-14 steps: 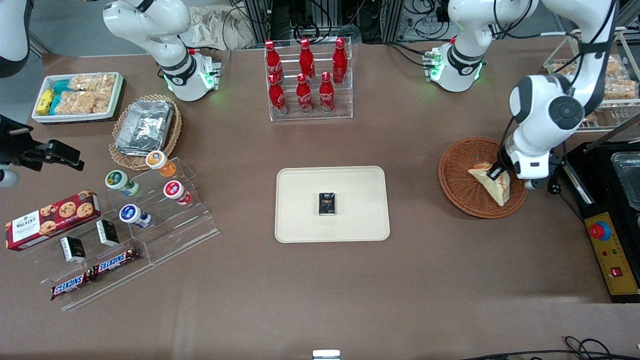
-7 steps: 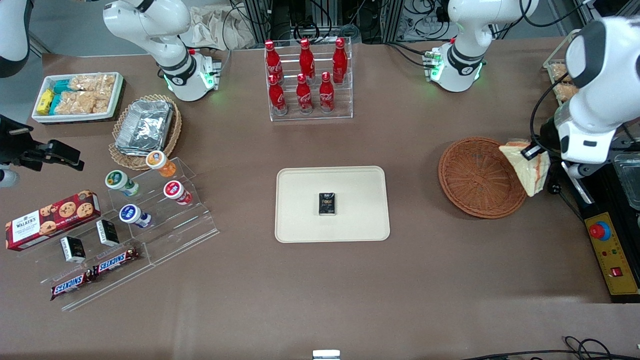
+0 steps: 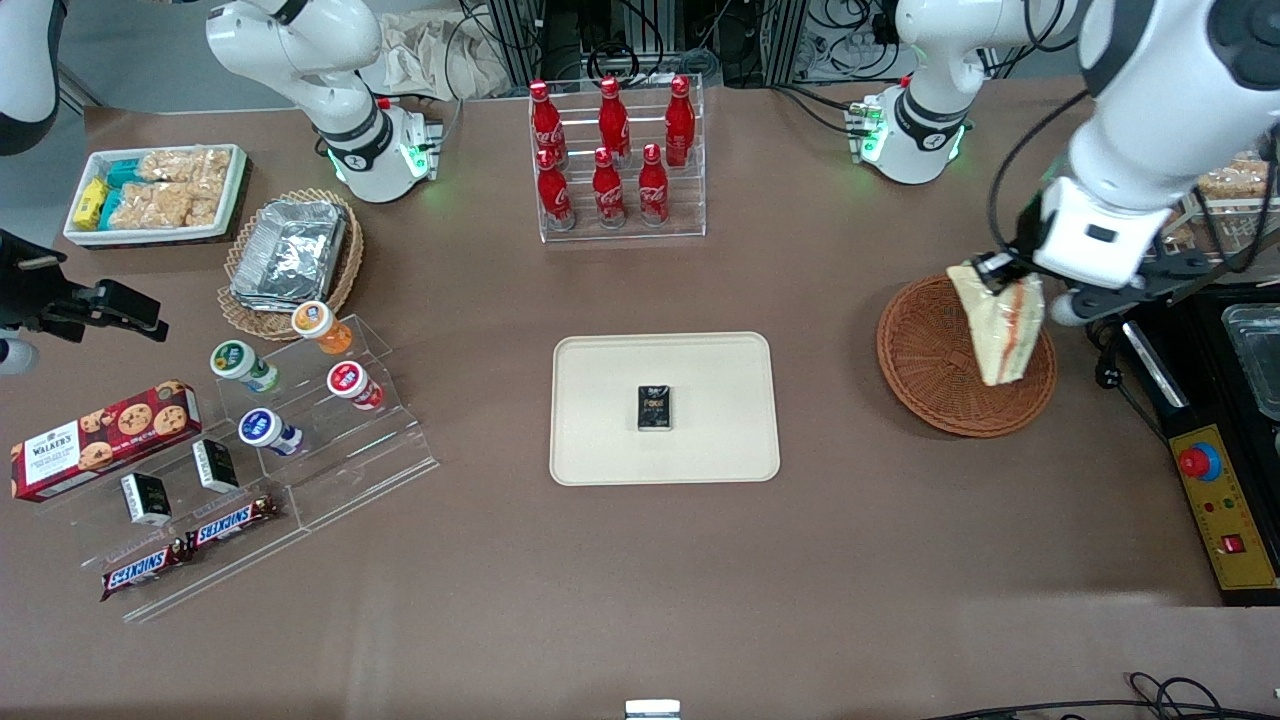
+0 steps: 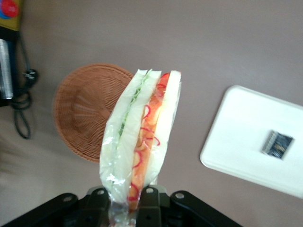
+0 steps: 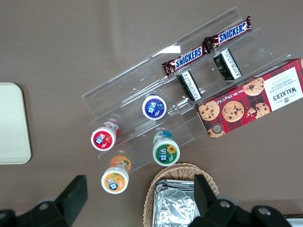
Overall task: Place sandwich from basket to tray
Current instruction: 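Carry the sandwich with the left gripper over the white tray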
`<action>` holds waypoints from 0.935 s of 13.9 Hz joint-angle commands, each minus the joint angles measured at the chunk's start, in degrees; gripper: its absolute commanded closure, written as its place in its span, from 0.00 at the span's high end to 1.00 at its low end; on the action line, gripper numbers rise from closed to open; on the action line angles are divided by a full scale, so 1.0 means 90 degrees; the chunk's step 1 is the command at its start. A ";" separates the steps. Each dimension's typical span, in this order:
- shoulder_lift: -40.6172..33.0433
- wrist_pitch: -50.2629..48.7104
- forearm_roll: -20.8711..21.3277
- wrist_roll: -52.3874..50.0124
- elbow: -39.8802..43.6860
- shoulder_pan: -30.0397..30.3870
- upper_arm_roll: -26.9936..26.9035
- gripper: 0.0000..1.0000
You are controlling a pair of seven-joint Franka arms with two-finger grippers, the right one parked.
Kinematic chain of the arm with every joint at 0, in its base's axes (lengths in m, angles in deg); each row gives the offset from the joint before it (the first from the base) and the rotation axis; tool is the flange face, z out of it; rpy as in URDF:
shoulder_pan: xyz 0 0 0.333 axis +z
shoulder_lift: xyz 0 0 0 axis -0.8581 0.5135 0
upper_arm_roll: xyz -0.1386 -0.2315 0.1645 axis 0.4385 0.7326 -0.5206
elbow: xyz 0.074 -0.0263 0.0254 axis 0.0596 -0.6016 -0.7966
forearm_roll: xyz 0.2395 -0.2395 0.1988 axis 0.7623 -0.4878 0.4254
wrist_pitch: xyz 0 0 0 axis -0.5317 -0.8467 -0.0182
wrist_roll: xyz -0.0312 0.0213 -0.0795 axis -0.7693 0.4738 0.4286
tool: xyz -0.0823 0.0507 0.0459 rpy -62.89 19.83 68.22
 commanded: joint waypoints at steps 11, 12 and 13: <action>0.2382 0.1926 0.1134 -0.1903 0.0214 -0.0846 0.1496 0.00; 0.2548 0.2102 0.1174 -0.1954 0.0214 -0.0934 0.1496 0.00; 0.2733 0.2287 0.1184 -0.1964 0.0214 -0.1022 0.1496 0.00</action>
